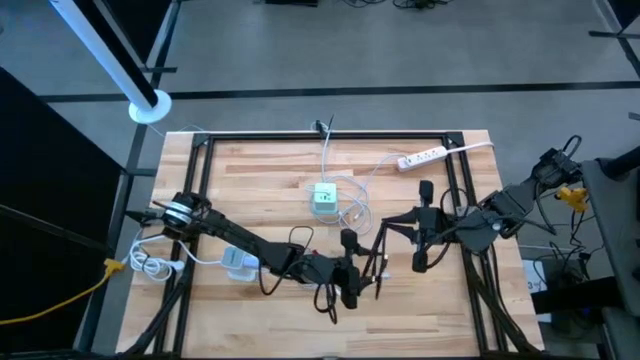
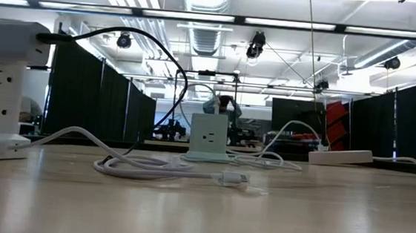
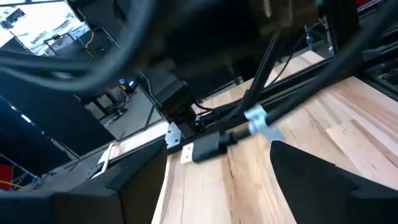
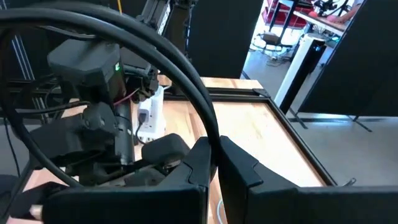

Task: Insert USB
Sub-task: Insert the black charger cable into the top right white outlet

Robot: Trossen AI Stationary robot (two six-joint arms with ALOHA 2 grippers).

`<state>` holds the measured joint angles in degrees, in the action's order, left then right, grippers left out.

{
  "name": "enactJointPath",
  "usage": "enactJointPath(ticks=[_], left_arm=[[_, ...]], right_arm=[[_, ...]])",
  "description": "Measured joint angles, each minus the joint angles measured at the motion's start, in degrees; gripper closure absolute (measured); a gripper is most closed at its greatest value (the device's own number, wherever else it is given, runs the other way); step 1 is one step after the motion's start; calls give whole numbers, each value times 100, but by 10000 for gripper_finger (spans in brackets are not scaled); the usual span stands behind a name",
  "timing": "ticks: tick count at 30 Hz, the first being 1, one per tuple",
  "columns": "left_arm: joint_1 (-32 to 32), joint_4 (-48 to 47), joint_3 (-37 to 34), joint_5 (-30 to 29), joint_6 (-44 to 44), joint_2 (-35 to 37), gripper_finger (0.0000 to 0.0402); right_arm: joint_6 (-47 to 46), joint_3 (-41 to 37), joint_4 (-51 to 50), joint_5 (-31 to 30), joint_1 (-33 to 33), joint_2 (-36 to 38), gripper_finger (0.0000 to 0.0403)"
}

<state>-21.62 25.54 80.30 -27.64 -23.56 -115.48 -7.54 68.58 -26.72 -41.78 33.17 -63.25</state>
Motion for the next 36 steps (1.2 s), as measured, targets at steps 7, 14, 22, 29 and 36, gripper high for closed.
enactJointPath(ticks=[7,14,22,29,36], left_arm=[[-7,-6,76,-21,128,0,128],[-33,-604,76,-21,681,0,274],[-209,-409,75,-23,621,81,380],[-317,-378,64,8,1168,354,380],[-320,-420,-48,354,1859,556,380]], right_arm=[[-81,0,6,-24,-33,-126,399],[-142,0,-2,-298,-159,-121,399],[-326,7,-659,-326,-586,-132,399],[-1708,-159,-2606,-131,-1204,-132,385],[-2786,-961,-3225,689,-1495,-135,317]])
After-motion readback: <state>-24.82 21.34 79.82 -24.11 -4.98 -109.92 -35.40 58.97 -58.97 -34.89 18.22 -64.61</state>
